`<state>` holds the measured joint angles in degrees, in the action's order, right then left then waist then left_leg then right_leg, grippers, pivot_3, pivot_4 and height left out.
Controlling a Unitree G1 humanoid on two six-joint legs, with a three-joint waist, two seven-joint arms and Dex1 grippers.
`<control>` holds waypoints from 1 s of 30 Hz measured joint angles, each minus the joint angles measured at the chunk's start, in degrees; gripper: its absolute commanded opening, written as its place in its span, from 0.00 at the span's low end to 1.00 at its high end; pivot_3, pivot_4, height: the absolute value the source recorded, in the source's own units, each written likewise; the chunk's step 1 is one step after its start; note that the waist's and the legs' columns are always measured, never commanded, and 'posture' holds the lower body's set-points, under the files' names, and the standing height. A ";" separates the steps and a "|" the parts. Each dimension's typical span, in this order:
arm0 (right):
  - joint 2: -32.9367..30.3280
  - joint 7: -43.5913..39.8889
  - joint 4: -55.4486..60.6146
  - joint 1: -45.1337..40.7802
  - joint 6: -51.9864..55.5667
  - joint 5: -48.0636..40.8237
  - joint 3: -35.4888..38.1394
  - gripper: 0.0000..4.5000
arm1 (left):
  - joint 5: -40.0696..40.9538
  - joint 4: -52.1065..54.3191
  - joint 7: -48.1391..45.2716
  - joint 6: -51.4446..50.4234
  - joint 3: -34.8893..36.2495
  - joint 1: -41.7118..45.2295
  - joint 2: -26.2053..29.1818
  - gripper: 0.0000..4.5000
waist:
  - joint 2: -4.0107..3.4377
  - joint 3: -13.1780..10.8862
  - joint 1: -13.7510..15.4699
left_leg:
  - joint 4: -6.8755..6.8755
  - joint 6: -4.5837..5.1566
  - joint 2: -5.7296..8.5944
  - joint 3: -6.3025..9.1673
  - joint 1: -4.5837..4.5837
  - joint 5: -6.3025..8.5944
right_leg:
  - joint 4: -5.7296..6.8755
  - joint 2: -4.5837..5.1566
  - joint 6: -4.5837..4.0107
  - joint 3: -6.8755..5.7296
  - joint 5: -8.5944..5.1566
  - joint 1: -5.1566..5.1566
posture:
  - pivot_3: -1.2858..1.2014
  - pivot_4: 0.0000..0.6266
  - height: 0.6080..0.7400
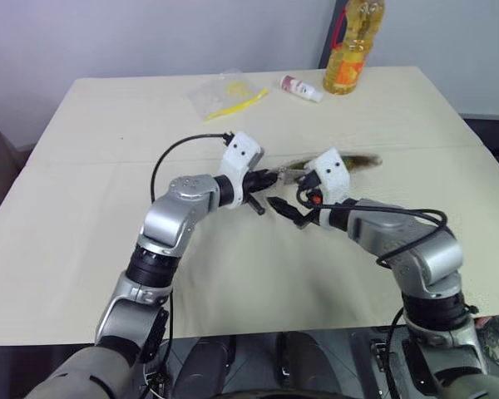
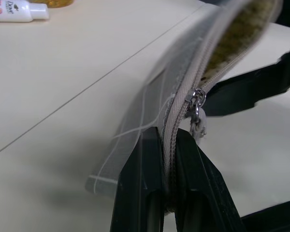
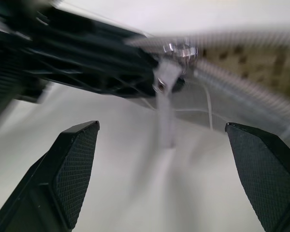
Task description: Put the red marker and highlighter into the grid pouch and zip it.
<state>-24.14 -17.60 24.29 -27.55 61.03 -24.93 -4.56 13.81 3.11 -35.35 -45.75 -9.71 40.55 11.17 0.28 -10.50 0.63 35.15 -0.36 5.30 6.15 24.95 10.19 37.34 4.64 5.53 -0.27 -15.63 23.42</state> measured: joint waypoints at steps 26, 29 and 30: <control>-16.76 -10.10 2.00 -0.30 0.48 -1.29 9.73 0.01 | -4.70 -4.58 -2.06 13.96 -3.36 -2.30 9.90 0.00 | -0.01 0.00 0.05 | -0.03 0.00 -0.02 0.00 0.00 0.00 | -0.02 0.01 -0.02 -0.01 -0.01 0.00 | 0.52 0.24 1.00; -21.63 -11.92 0.43 0.39 -0.25 -0.97 12.50 0.01 | -5.02 -5.73 -3.20 17.43 -2.86 -3.58 11.83 0.00 | -0.01 0.00 -0.06 | -0.03 0.01 -0.02 -0.02 0.00 0.01 | -0.07 0.03 -0.03 0.00 -0.01 -0.01 | 0.52 0.24 1.00; -22.67 -12.25 -0.13 0.64 -0.47 -0.80 13.26 0.01 | -5.01 -5.82 -3.45 17.88 -2.76 -4.14 12.30 0.00 | -0.01 0.00 -0.07 | -0.03 0.01 -0.03 -0.02 0.00 0.01 | -0.07 0.03 -0.03 0.01 -0.01 -0.01 | 0.52 0.24 1.00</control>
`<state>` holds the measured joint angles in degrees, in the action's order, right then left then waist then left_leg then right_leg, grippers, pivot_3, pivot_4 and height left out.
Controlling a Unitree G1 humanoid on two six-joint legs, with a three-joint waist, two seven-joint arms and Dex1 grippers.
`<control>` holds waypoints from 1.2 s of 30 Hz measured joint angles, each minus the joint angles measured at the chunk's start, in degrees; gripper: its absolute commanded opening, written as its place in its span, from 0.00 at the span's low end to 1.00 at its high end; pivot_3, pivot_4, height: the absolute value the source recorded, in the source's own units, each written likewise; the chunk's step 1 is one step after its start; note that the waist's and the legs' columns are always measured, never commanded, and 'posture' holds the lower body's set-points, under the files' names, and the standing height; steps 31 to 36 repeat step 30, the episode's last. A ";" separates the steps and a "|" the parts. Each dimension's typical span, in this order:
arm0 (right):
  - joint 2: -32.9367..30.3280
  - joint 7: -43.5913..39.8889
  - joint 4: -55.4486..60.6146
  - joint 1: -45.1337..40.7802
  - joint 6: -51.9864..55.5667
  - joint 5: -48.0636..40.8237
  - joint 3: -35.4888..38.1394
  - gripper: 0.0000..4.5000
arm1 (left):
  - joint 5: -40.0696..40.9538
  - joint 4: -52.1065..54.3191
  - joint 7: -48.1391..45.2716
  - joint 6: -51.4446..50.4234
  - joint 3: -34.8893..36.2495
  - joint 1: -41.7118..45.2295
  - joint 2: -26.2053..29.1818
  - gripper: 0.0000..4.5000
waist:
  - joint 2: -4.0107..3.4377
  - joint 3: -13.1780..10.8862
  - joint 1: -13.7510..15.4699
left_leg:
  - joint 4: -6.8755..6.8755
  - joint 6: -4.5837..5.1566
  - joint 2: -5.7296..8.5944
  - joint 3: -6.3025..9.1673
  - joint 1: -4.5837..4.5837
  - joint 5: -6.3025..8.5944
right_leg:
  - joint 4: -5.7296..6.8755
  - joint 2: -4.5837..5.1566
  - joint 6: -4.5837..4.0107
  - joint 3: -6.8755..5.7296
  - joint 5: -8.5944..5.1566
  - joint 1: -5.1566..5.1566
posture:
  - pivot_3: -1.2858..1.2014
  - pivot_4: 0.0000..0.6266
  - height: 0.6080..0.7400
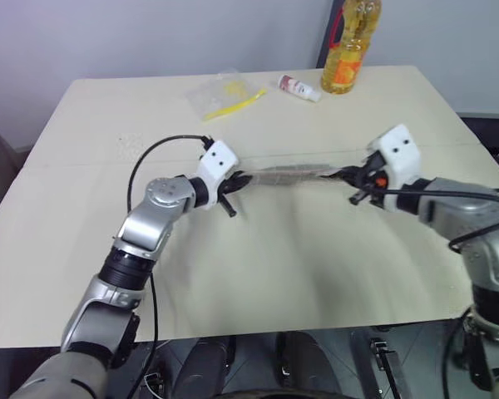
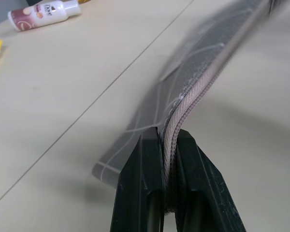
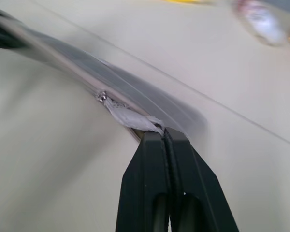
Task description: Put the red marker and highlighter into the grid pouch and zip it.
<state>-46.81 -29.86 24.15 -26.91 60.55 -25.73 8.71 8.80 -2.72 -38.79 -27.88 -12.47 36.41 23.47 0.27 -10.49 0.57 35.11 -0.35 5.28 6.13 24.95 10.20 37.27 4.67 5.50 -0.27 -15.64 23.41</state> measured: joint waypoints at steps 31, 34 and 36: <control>0.27 -16.38 -5.42 18.20 -23.45 -1.88 5.96 1.00 | 14.64 18.20 -1.22 -13.76 20.03 -23.77 11.91 0.94 | 0.00 0.00 0.25 | 0.03 0.01 -0.04 0.01 0.00 0.03 | -0.12 0.03 -0.23 0.01 -0.12 -0.07 | 0.52 0.24 1.00; 0.27 -16.38 -5.42 18.20 -23.45 -1.88 5.96 1.00 | 14.64 18.20 -1.22 -13.76 20.03 -23.77 11.91 0.94 | 0.00 0.00 0.25 | 0.03 0.01 -0.04 0.01 0.00 0.03 | -0.12 0.03 -0.23 0.01 -0.12 -0.07 | 0.52 0.24 1.00; 0.27 -16.38 -5.42 18.20 -23.45 -1.88 5.96 1.00 | 14.64 18.20 -1.22 -13.76 20.03 -23.77 11.91 0.94 | 0.00 0.00 0.25 | 0.03 0.01 -0.04 0.01 0.00 0.03 | -0.12 0.03 -0.23 0.01 -0.12 -0.07 | 0.52 0.24 1.00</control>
